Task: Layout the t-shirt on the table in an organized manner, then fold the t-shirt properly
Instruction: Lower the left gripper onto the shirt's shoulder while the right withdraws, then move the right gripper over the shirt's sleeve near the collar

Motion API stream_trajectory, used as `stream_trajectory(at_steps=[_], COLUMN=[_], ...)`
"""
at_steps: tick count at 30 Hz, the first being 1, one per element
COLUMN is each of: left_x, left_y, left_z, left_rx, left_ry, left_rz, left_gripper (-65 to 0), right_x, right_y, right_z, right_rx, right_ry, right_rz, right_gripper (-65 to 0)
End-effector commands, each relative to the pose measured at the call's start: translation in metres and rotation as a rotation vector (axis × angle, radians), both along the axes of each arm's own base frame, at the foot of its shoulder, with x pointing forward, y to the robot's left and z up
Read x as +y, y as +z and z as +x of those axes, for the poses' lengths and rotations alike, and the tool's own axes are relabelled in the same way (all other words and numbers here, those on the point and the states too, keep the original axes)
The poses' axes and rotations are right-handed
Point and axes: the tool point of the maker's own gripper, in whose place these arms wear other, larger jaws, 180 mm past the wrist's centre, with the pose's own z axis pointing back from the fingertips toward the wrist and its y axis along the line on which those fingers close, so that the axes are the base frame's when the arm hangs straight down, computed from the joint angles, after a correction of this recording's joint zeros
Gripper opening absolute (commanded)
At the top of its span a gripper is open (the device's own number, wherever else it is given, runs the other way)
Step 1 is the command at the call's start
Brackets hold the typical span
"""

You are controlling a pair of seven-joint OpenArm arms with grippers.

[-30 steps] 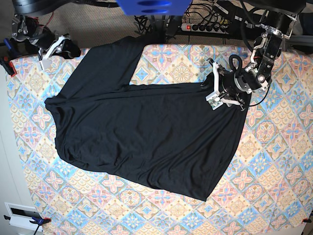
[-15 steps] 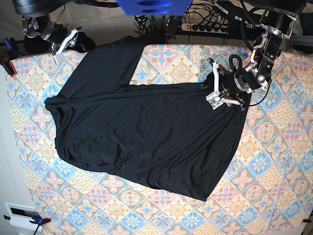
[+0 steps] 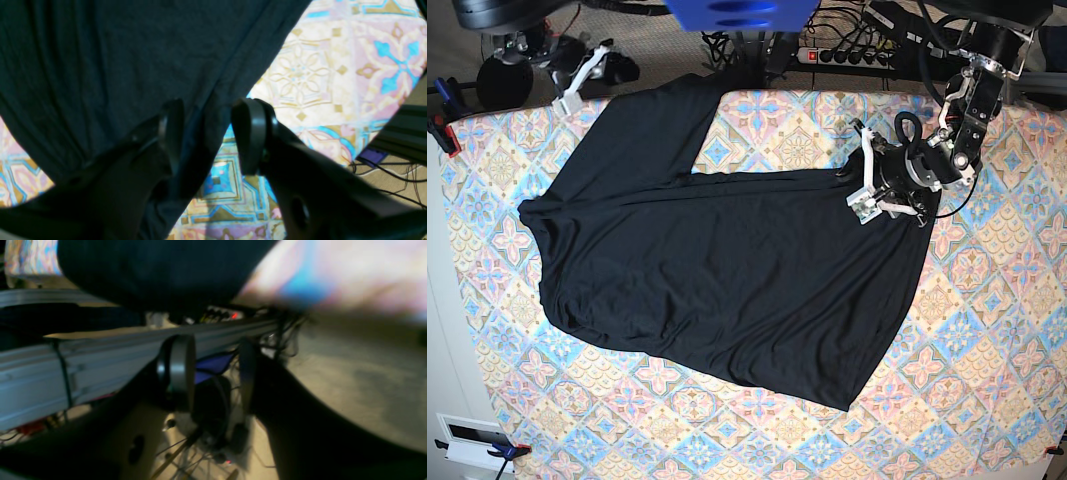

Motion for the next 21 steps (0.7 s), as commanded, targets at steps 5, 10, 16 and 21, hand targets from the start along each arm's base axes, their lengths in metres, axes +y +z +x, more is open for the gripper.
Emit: stream_trajectory(at_steps=[5, 10, 16, 21], left_x=[0.001, -0.002, -0.003, -0.001], left_y=[0.010, 0.013, 0.014, 0.013], left_z=[0.008, 0.011, 0.011, 0.011], left_rx=[-0.038, -0.057, -0.058, -0.057], left_ry=[0.001, 0.000, -0.001, -0.001], left_rz=[-0.011, -0.035, -0.036, -0.031], left_gripper=[-38.7, -38.7, -38.7, -38.7], right_x=[-0.001, 0.007, 0.037, 0.030], right_y=[0.007, 0.012, 0.019, 0.008], right_z=[0.012, 0.037, 0.065, 0.065], right_rx=[-0.045, -0.102, -0.164, -0.153], right_ry=[-0.007, -0.020, 0.044, 0.107], right_rz=[0.008, 0.030, 0.082, -0.007], right_gripper=[-44.1, -44.1, -44.1, -44.1])
